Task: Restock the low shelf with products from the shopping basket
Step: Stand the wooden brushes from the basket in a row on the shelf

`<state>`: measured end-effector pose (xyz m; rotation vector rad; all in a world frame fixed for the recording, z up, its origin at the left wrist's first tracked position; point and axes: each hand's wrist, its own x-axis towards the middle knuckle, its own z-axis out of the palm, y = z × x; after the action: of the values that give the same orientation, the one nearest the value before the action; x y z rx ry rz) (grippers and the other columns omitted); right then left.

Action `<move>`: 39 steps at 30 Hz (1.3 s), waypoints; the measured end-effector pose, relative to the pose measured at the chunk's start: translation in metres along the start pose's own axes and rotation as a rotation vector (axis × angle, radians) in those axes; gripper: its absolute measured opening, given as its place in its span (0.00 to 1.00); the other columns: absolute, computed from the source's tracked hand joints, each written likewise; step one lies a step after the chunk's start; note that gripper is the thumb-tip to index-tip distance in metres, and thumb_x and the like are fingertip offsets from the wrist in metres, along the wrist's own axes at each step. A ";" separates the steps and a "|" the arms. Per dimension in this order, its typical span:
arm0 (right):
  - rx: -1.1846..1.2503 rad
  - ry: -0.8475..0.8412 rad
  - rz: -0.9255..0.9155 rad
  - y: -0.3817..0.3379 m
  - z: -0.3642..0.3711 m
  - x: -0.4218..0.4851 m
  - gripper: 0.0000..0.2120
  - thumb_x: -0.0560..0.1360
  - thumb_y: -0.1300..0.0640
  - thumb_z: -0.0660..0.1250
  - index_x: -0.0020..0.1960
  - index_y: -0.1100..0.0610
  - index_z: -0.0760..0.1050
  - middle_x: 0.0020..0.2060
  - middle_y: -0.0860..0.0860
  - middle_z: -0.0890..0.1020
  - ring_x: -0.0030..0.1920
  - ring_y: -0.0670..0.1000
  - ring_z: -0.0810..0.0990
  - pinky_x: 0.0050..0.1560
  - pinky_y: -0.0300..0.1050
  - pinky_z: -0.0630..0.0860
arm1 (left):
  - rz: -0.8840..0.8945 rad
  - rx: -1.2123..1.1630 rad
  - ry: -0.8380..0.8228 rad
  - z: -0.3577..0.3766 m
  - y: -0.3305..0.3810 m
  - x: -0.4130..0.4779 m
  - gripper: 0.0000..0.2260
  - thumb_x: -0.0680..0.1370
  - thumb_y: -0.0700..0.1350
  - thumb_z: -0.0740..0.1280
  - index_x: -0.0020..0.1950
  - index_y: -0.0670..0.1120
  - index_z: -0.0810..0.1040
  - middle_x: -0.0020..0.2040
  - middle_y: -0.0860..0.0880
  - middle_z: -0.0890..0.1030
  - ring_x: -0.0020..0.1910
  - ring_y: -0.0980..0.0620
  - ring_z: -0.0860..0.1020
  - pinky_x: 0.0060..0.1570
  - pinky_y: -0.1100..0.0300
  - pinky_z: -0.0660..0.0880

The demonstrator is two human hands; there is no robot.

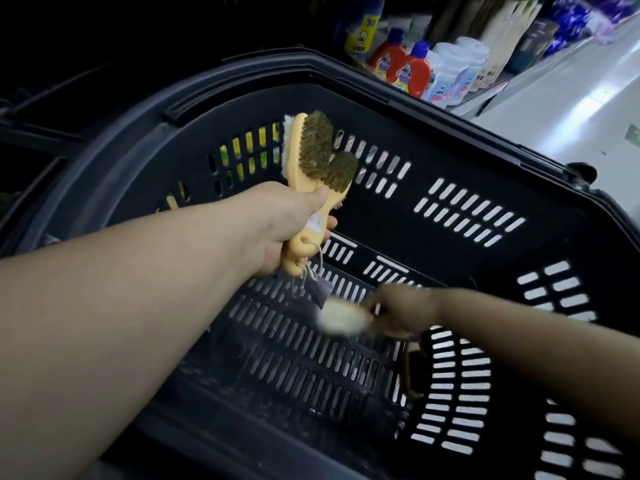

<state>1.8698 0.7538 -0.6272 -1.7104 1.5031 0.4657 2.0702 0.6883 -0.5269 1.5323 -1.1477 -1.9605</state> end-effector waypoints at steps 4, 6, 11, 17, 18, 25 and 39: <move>0.988 0.333 -0.129 -0.026 -0.060 -0.029 0.13 0.62 0.58 0.73 0.46 0.57 0.78 0.38 0.50 0.85 0.43 0.47 0.84 0.42 0.38 0.80 | 0.065 -0.057 0.119 0.000 0.002 0.002 0.16 0.80 0.53 0.60 0.39 0.44 0.76 0.40 0.45 0.80 0.37 0.48 0.74 0.42 0.53 0.72; 1.326 0.333 -0.292 -0.041 -0.064 -0.037 0.09 0.64 0.58 0.71 0.43 0.58 0.80 0.38 0.53 0.85 0.40 0.49 0.84 0.38 0.40 0.80 | 0.093 -0.057 0.148 0.000 0.003 0.002 0.18 0.79 0.56 0.60 0.38 0.44 0.76 0.41 0.44 0.81 0.40 0.46 0.75 0.43 0.52 0.71; 1.557 0.358 -0.416 -0.075 -0.063 -0.045 0.09 0.68 0.54 0.67 0.46 0.57 0.78 0.37 0.51 0.84 0.38 0.47 0.83 0.39 0.40 0.80 | 0.095 0.044 0.021 0.004 0.001 -0.006 0.19 0.74 0.61 0.64 0.48 0.45 0.78 0.44 0.43 0.84 0.47 0.40 0.80 0.45 0.47 0.77; 1.743 0.332 -0.431 -0.082 -0.062 -0.043 0.08 0.64 0.68 0.60 0.41 0.59 0.69 0.31 0.50 0.74 0.29 0.46 0.76 0.41 0.44 0.79 | 0.129 -0.055 -0.015 0.002 0.001 -0.002 0.17 0.74 0.57 0.67 0.49 0.42 0.76 0.37 0.45 0.79 0.34 0.49 0.75 0.41 0.53 0.74; 1.773 0.336 -0.431 -0.082 -0.063 -0.043 0.10 0.62 0.67 0.58 0.41 0.57 0.65 0.29 0.49 0.70 0.26 0.45 0.71 0.37 0.42 0.77 | 0.142 -0.065 -0.019 0.002 0.000 -0.001 0.14 0.74 0.54 0.68 0.48 0.44 0.76 0.35 0.47 0.79 0.31 0.52 0.75 0.38 0.56 0.75; 1.648 0.362 -0.381 -0.079 -0.069 -0.043 0.12 0.73 0.51 0.54 0.42 0.56 0.72 0.36 0.50 0.74 0.34 0.48 0.72 0.42 0.44 0.70 | 0.151 -0.095 0.069 -0.001 -0.001 0.003 0.07 0.70 0.47 0.74 0.41 0.47 0.79 0.38 0.47 0.81 0.40 0.49 0.77 0.47 0.50 0.76; 1.261 0.232 -0.408 -0.054 -0.065 -0.030 0.14 0.74 0.47 0.61 0.49 0.55 0.79 0.46 0.57 0.75 0.46 0.56 0.71 0.50 0.45 0.72 | 0.028 -0.026 -0.203 -0.002 0.002 -0.008 0.12 0.66 0.37 0.74 0.47 0.42 0.79 0.27 0.46 0.80 0.19 0.53 0.75 0.18 0.69 0.66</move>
<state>1.8998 0.7231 -0.5478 -0.9624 1.0941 -0.7873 2.0742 0.6925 -0.5203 1.3200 -1.2115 -2.1422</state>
